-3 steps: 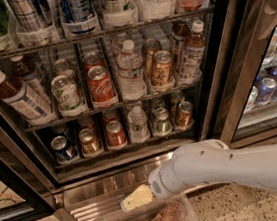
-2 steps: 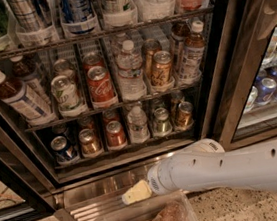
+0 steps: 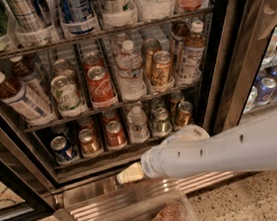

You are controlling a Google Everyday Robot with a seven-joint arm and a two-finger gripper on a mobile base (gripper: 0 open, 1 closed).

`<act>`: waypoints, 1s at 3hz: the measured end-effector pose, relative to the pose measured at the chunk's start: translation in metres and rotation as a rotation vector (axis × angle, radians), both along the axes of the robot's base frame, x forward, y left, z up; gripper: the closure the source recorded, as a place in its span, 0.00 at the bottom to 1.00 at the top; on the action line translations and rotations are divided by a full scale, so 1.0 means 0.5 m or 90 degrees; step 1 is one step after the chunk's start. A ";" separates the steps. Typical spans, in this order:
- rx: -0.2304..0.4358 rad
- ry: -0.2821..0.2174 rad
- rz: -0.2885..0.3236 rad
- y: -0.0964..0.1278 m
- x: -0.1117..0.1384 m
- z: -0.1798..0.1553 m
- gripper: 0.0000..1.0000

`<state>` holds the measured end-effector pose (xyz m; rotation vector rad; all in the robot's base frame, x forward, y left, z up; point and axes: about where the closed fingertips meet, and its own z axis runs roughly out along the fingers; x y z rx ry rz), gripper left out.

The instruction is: Pick coke can from bottom shelf of fridge

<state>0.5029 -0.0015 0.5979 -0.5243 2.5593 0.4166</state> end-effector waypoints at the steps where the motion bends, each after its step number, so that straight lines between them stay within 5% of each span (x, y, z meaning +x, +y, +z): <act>1: 0.004 0.004 -0.011 0.004 0.003 0.001 0.00; 3: 0.062 -0.028 -0.017 0.052 0.049 -0.006 0.00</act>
Offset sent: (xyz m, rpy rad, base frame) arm 0.0027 0.0092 -0.0018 0.0426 -0.0243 0.0164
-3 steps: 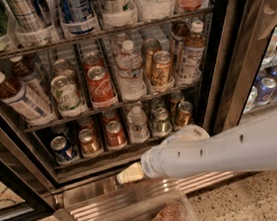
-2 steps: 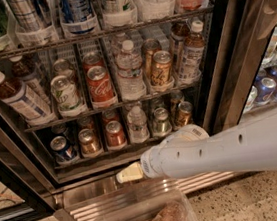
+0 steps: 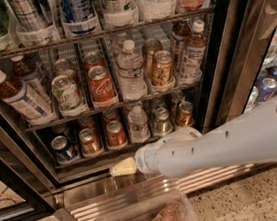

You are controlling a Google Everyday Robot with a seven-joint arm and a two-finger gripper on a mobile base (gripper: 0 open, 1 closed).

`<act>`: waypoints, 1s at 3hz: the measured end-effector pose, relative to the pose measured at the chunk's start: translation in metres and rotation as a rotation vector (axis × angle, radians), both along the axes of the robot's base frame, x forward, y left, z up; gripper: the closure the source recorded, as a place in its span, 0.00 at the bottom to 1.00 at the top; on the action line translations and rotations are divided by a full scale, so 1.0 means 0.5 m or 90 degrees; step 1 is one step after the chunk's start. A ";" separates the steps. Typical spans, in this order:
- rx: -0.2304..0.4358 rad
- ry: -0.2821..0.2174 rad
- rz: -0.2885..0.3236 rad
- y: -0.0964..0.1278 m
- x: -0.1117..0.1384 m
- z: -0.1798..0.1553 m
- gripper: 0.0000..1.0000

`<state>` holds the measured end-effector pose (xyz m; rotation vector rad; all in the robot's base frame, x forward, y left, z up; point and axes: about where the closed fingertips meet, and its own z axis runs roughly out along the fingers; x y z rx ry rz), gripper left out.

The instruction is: Pick coke can from bottom shelf of fridge

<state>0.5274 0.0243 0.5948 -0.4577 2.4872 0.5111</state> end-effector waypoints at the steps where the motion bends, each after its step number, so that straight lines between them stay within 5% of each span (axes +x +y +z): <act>1: 0.040 -0.034 -0.010 0.032 0.050 0.005 0.00; 2: 0.064 -0.050 -0.013 0.061 0.079 -0.001 0.16; 3: 0.075 -0.059 -0.014 0.079 0.097 -0.006 0.17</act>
Offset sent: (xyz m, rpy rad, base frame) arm 0.0548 0.0509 -0.0120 0.1421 -0.1054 -0.0300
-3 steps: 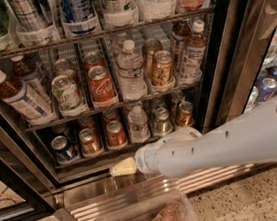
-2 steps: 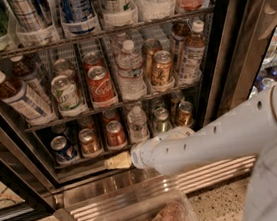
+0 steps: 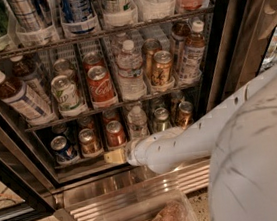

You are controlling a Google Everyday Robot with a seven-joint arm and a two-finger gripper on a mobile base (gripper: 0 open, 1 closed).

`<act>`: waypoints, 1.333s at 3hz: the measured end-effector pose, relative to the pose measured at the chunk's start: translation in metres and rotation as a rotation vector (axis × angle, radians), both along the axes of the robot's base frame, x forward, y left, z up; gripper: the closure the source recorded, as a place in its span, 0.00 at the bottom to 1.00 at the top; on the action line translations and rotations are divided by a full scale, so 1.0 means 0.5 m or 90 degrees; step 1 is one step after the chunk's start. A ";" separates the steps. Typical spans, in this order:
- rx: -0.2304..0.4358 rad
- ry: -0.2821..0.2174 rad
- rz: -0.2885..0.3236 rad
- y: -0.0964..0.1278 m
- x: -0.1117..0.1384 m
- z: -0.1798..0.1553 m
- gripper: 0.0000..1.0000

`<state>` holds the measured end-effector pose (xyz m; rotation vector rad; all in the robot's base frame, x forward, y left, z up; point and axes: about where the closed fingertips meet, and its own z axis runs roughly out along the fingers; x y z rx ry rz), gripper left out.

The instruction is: Pick coke can from bottom shelf of fridge

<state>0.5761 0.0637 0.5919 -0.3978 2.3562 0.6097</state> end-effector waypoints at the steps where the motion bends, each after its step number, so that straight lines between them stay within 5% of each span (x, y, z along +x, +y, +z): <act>1: -0.001 -0.006 0.000 0.012 0.017 -0.008 0.19; 3: -0.012 -0.041 -0.011 0.013 0.057 0.014 0.20; 4: 0.000 -0.061 -0.022 0.051 0.094 0.032 0.24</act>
Offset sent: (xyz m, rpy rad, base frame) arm 0.0276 0.0068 -0.0056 -0.0188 -0.0434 -0.0253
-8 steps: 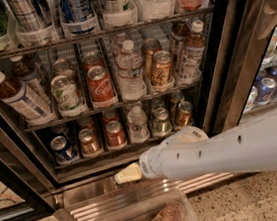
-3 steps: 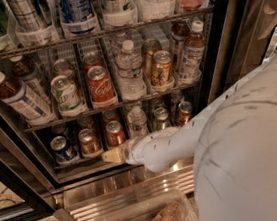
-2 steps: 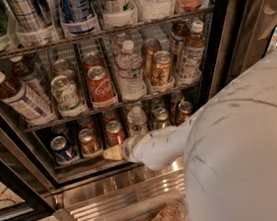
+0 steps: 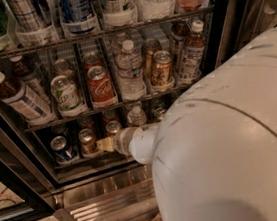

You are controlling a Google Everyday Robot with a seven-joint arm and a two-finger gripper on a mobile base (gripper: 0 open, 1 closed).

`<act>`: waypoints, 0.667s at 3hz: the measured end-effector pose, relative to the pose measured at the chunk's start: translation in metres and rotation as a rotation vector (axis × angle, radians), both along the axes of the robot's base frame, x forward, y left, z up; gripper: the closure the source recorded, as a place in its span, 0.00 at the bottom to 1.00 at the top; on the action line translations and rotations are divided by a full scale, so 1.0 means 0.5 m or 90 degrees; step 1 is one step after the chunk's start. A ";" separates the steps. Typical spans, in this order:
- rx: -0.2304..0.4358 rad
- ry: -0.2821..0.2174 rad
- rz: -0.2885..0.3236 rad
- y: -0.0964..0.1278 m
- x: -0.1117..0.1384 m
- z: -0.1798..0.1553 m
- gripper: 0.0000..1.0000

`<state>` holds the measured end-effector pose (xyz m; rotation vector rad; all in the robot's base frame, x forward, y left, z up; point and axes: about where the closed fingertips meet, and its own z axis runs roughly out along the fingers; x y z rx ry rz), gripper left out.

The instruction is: Pick coke can from bottom shelf of fridge

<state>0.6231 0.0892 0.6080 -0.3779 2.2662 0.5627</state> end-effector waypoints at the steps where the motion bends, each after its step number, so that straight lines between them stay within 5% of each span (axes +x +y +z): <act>1: -0.001 -0.008 0.001 0.004 0.018 0.005 0.24; 2: -0.003 -0.010 -0.001 0.002 0.037 0.004 0.25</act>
Offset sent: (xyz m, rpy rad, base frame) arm 0.0318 -0.0034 -0.0004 -0.0091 -0.0200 -0.0073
